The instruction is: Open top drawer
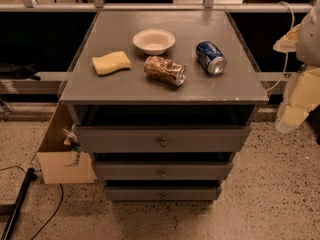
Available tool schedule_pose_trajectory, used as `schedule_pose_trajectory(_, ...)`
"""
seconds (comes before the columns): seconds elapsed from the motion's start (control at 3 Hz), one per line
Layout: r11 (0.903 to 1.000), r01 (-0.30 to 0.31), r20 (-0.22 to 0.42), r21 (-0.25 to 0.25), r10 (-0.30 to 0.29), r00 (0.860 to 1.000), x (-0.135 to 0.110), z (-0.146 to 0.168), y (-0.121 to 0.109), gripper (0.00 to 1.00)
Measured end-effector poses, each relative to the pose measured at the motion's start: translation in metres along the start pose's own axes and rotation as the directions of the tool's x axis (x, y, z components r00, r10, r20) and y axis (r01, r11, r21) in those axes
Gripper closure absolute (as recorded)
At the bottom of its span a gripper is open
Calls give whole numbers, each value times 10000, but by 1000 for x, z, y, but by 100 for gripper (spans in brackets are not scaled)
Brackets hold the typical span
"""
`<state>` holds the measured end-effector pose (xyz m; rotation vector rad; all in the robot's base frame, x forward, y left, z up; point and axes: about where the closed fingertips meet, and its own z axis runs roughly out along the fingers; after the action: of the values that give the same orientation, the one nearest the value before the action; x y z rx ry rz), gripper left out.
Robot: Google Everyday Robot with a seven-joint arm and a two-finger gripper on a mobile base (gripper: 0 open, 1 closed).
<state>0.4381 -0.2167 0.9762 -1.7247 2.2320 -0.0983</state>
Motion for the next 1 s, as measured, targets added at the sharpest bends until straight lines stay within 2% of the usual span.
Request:
schedule_pose_trajectory(0.67,9999,-161,252,-10,161,9996,-1,-2,1,0)
schedule_pose_trajectory(1.0,9977,-672,734,-129,680,9950,4,-2,12,0)
